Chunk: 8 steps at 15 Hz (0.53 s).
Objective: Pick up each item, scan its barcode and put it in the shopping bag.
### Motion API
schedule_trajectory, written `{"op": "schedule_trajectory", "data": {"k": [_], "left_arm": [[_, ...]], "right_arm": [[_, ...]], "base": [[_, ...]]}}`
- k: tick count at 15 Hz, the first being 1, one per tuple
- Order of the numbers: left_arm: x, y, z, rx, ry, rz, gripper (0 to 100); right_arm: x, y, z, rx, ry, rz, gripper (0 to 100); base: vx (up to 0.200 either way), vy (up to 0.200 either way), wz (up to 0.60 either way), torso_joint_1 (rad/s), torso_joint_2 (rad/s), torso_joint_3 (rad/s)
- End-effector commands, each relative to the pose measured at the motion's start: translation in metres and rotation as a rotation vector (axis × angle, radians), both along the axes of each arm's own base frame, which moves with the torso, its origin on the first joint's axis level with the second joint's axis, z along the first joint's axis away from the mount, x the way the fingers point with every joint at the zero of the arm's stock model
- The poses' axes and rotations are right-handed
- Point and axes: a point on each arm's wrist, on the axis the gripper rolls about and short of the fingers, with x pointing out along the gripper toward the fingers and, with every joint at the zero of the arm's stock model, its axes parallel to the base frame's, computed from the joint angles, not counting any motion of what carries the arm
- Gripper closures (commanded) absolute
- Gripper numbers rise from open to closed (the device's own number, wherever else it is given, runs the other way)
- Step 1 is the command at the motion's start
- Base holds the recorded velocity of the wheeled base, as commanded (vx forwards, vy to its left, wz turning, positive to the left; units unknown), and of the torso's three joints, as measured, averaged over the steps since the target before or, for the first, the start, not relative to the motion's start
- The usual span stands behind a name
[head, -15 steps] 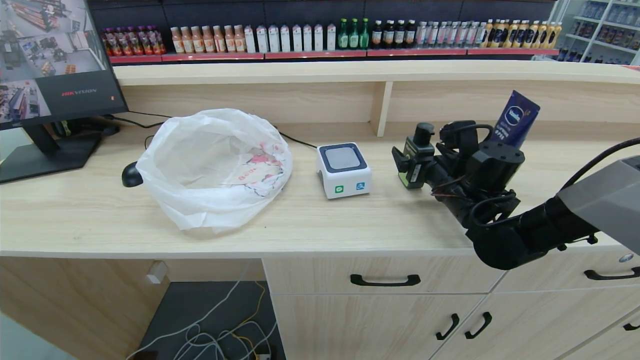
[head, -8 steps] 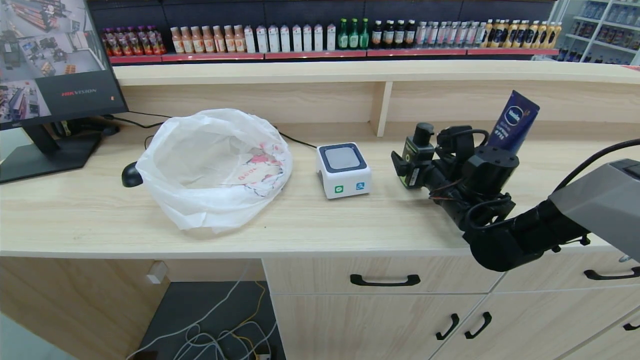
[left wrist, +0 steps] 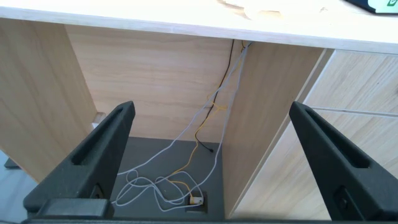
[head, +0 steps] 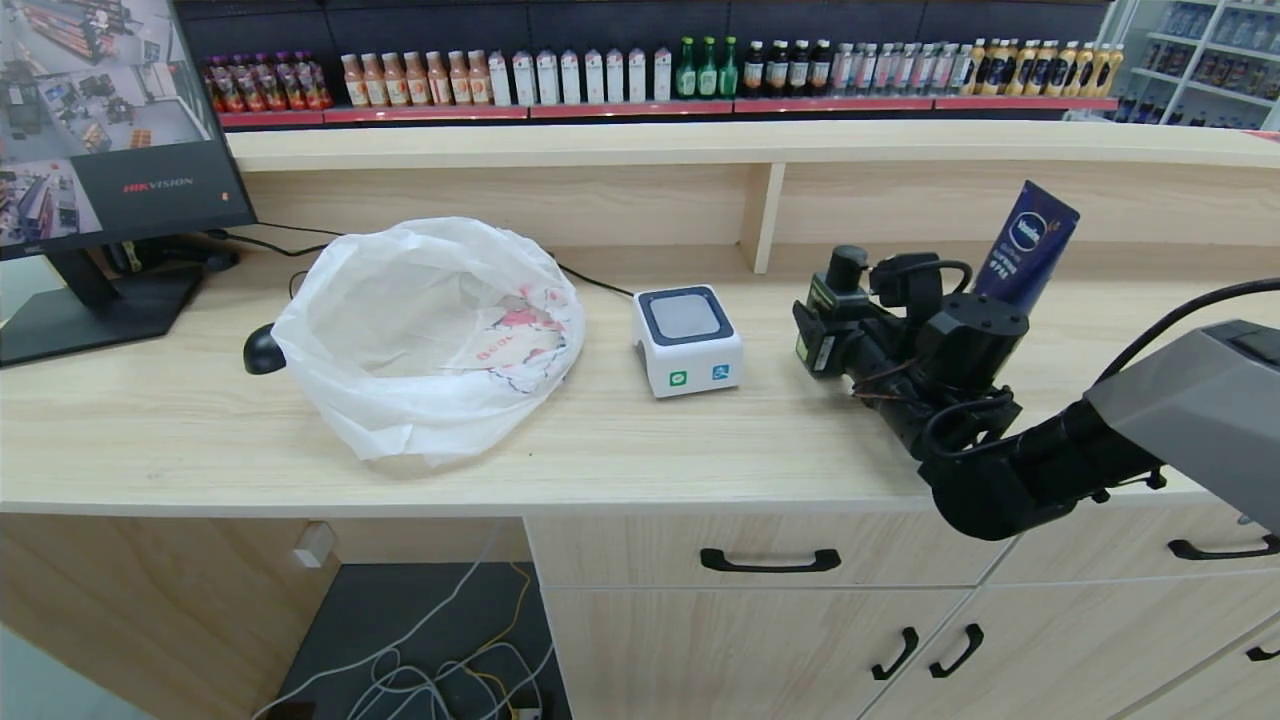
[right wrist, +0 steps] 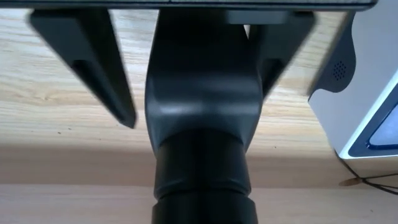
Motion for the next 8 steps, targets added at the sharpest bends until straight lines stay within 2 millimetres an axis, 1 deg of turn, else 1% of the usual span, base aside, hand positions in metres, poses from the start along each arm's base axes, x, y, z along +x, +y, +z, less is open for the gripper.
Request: {"op": "schedule_trajectory", "data": {"k": [1, 3, 8], "left_arm": [[0.0000, 0.0000, 0.0000, 0.000, 0.000, 0.001, 0], [0.0000, 0.0000, 0.0000, 0.000, 0.000, 0.001, 0], [0.0000, 0.0000, 0.0000, 0.000, 0.000, 0.001, 0]], "right_arm": [[-0.0004, -0.0002, -0.0021, 0.002, 0.008, 0.001, 100], [-0.0020, -0.0008, -0.0063, -0.002, 0.024, 0.001, 100], [-0.0029, -0.0011, -0.0067, -0.005, 0.024, 0.000, 100]], "base": [[0.000, 0.000, 0.00, 0.000, 0.00, 0.000], [0.000, 0.000, 0.00, 0.000, 0.00, 0.000], [0.000, 0.000, 0.00, 0.000, 0.00, 0.000]]}}
